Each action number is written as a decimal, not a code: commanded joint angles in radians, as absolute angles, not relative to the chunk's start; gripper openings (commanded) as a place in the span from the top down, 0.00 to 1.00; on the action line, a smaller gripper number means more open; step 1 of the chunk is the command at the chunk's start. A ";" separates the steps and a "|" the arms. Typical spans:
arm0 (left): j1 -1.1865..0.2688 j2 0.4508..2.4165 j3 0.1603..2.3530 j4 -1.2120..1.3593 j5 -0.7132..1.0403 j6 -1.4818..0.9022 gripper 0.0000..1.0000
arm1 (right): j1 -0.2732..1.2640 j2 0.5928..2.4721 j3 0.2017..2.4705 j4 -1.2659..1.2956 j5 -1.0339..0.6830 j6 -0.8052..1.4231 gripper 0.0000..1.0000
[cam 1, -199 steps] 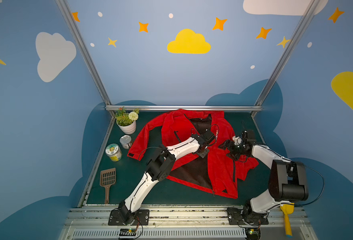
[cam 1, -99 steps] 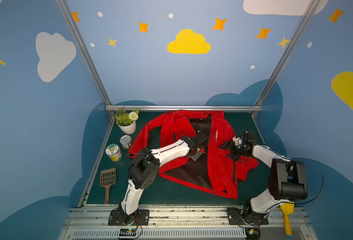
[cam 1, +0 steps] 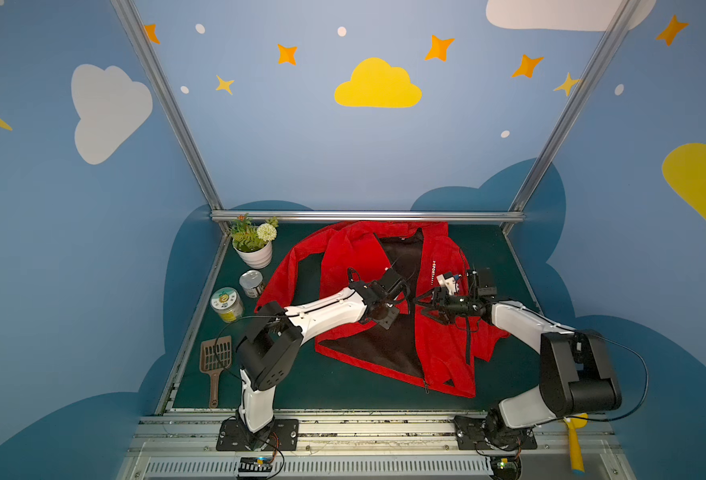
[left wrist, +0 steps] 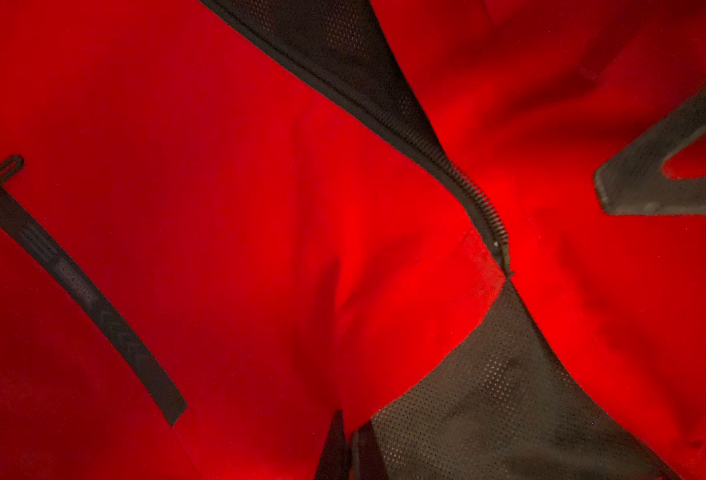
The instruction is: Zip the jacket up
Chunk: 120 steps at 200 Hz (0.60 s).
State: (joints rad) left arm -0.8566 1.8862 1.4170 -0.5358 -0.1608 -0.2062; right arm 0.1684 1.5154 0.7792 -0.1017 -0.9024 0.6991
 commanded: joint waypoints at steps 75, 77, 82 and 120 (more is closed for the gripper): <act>-0.854 1.858 1.431 -0.530 -0.126 -0.221 0.97 | 0.182 1.663 0.814 0.125 -0.999 0.755 0.49; -0.854 1.858 1.431 -0.531 -0.126 -0.221 0.97 | 0.182 1.665 0.814 0.126 -1.001 0.756 0.50; -0.854 1.858 1.432 -0.532 -0.126 -0.221 0.97 | 0.184 1.668 0.816 0.131 -1.006 0.758 0.53; -0.851 1.852 1.431 -0.526 -0.126 -0.225 0.97 | 0.198 1.679 0.806 0.143 -1.023 0.761 0.65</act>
State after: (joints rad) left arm -0.8555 1.8862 1.4170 -0.5297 -0.1482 -0.2134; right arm 0.1856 1.6676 0.7860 0.1101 -0.9890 0.7620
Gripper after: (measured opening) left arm 0.047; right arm 0.378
